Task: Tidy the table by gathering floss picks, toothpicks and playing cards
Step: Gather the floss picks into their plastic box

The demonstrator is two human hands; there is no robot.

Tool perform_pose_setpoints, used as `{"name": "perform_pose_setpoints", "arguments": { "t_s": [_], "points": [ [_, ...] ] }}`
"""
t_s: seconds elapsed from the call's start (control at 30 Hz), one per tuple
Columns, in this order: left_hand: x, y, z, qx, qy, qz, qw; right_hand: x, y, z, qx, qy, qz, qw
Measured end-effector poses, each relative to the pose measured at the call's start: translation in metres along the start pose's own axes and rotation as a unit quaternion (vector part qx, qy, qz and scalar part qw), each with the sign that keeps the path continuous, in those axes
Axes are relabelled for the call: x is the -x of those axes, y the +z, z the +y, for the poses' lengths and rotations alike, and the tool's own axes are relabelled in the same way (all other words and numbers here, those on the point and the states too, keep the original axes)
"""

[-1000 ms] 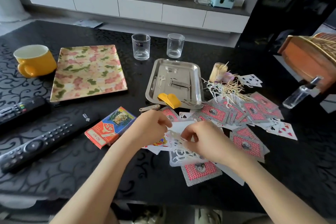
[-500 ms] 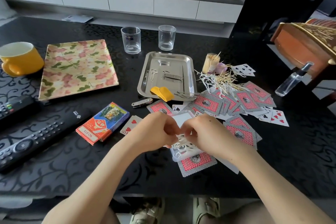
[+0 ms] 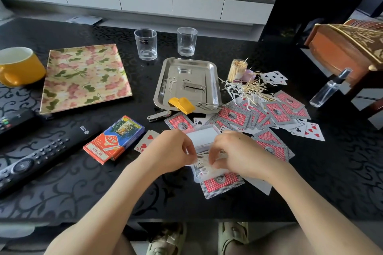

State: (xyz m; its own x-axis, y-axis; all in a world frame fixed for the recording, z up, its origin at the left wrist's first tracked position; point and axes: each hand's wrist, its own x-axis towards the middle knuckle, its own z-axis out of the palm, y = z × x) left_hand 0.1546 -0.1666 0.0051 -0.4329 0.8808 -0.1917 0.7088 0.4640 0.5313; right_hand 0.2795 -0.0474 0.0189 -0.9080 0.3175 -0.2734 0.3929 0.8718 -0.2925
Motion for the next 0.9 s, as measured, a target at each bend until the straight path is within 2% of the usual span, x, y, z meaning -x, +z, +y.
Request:
{"name": "perform_pose_setpoints", "arguments": {
  "t_s": [0.13,0.33,0.43,0.5,0.57,0.63,0.7,0.9],
  "points": [
    [-0.001,0.004,0.000,0.014,-0.009,-0.025,1.000,-0.002,0.002,0.006,-0.016,0.011,0.036,0.999],
    [-0.003,0.008,-0.001,-0.014,-0.001,0.011,1.000,0.000,-0.001,0.012,-0.092,0.015,0.053,0.994],
    [-0.004,-0.003,-0.005,0.036,-0.008,0.015,0.999,-0.002,-0.004,0.012,-0.131,0.001,0.043,0.990],
    [-0.011,-0.018,-0.008,0.088,-0.024,0.044,0.995,-0.008,-0.010,0.012,-0.170,-0.009,0.071,0.983],
    [-0.029,-0.033,-0.014,0.101,-0.049,0.122,0.986,-0.017,-0.018,0.015,-0.185,-0.014,0.130,0.974],
    [-0.057,-0.048,-0.024,0.081,-0.086,0.201,0.972,-0.025,-0.027,0.021,-0.189,-0.015,0.189,0.963],
    [-0.093,-0.060,-0.032,0.039,-0.125,0.231,0.964,-0.034,-0.035,0.030,-0.198,-0.004,0.232,0.952],
    [-0.169,-0.055,-0.034,-0.124,-0.169,0.152,0.966,-0.071,-0.041,0.086,-0.160,0.100,0.302,0.934]
  ]
}}
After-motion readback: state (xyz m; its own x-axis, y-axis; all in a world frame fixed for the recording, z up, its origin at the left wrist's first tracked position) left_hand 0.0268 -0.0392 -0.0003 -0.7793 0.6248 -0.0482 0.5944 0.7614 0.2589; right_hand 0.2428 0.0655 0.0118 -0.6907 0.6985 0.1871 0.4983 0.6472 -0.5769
